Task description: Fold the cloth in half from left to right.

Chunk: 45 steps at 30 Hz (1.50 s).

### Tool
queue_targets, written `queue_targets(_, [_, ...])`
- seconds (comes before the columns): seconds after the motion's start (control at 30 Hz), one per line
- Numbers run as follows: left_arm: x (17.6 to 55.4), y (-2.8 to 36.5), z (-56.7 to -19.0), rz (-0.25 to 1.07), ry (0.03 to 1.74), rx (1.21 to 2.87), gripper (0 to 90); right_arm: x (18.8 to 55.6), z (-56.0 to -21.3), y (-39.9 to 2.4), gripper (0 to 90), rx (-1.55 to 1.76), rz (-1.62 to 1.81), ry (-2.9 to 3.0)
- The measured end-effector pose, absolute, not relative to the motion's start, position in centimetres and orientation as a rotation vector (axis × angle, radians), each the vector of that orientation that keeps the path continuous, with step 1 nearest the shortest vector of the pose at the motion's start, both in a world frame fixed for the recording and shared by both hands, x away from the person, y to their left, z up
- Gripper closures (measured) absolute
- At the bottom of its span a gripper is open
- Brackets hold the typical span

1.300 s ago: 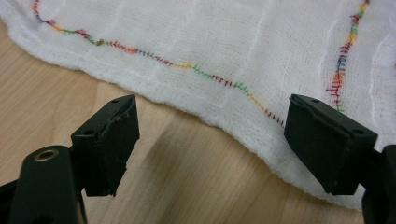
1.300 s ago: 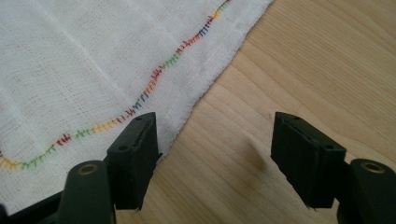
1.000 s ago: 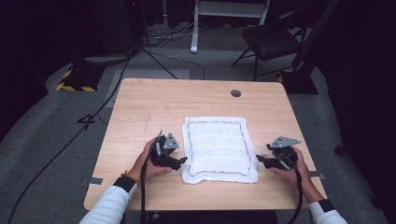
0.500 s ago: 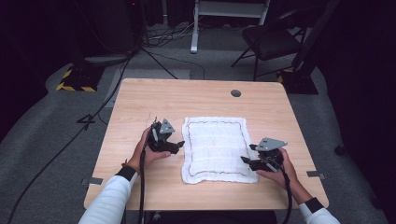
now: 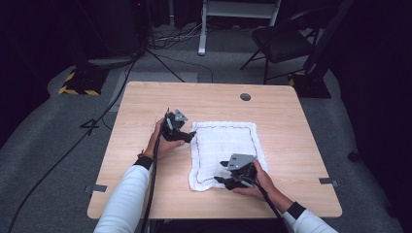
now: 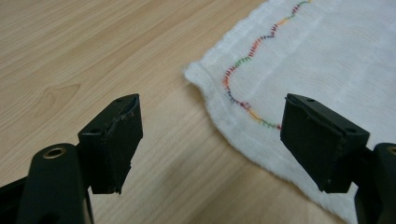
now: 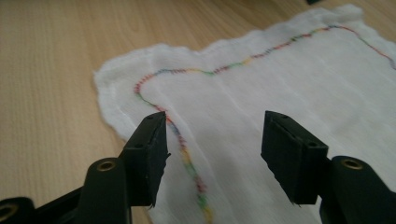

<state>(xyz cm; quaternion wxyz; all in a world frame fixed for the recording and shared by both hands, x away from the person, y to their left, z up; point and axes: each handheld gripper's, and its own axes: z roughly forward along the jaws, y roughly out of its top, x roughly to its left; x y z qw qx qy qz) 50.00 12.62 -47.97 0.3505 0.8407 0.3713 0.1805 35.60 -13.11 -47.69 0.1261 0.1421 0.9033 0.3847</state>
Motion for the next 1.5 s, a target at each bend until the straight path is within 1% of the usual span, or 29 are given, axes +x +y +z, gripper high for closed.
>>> queue_targets(0.23, [52.2, 11.5, -49.2, 0.468, 1.009, 2.197, 20.5, 34.1, -48.5, -9.2, 42.3, 0.277, 1.156, 2.701])
queue_targets(0.33, [52.9, 11.3, -49.6, 0.439, 1.044, 2.176, 20.0, 33.8, -48.9, -8.1, 42.3, 0.252, 1.159, 2.720])
queue_targets(0.47, [53.4, 11.3, -50.1, 0.415, 1.049, 2.169, 18.7, 33.5, -49.3, -6.9, 42.0, 0.237, 1.169, 2.734])
queue_targets(0.53, [53.4, 11.5, -50.2, 0.382, 1.050, 2.155, 21.3, 33.4, -49.5, -6.4, 42.1, 0.225, 1.160, 2.735])
queue_targets(0.6, [53.3, 11.6, -50.2, 0.382, 1.048, 2.157, 22.5, 33.5, -49.7, -5.9, 43.9, 0.236, 1.144, 2.732])
queue_targets(0.63, [53.3, 11.7, -50.1, 0.383, 1.037, 2.164, 24.1, 33.5, -49.7, -5.9, 44.8, 0.254, 1.150, 2.731])
queue_targets(0.7, [53.2, 11.7, -50.0, 0.371, 1.046, 2.156, 30.8, 33.6, -49.7, -5.9, 53.8, 0.284, 1.138, 2.719])
queue_targets(0.77, [53.1, 12.0, -49.9, 0.334, 1.033, 2.142, 46.3, 33.8, -49.6, -6.2, 63.1, 0.320, 1.130, 2.710])
queue_targets(0.8, [53.1, 12.2, -49.8, 0.326, 1.031, 2.141, 50.2, 33.8, -49.6, -6.3, 65.9, 0.335, 1.130, 2.710])
queue_targets(0.83, [53.1, 12.4, -49.8, 0.319, 1.025, 2.143, 57.0, 33.8, -49.6, -6.4, 69.4, 0.338, 1.130, 2.707])
queue_targets(0.87, [53.1, 12.6, -49.8, 0.297, 1.012, 2.139, 61.2, 33.8, -49.6, -6.5, 73.1, 0.340, 1.127, 2.704])
queue_targets(0.93, [53.1, 13.0, -49.9, 0.274, 0.993, 2.128, 70.0, 33.7, -49.6, -6.5, 78.9, 0.341, 1.113, 2.695])
queue_targets(1.03, [53.1, 13.0, -50.1, 0.247, 0.975, 2.113, 78.5, 33.7, -49.5, -6.6, 83.6, 0.327, 1.096, 2.686])
queue_targets(1.17, [52.8, 13.0, -49.8, 0.279, 0.946, 2.135, 83.3, 33.7, -49.2, -6.7, 85.8, 0.320, 1.096, 2.688])
queue_targets(1.23, [52.5, 13.3, -49.2, 0.327, 0.918, 2.129, 84.7, 33.6, -49.0, -6.7, 85.8, 0.310, 1.098, 2.681])
queue_targets(1.33, [52.1, 13.8, -48.4, 0.342, 0.913, 2.092, 85.4, 33.5, -48.7, -6.7, 85.8, 0.299, 1.116, 2.667])
queue_targets(1.5, [51.6, 14.6, -47.9, 0.358, 0.897, 2.081, 85.6, 33.4, -48.2, -6.7, 86.2, 0.273, 1.141, 2.655])
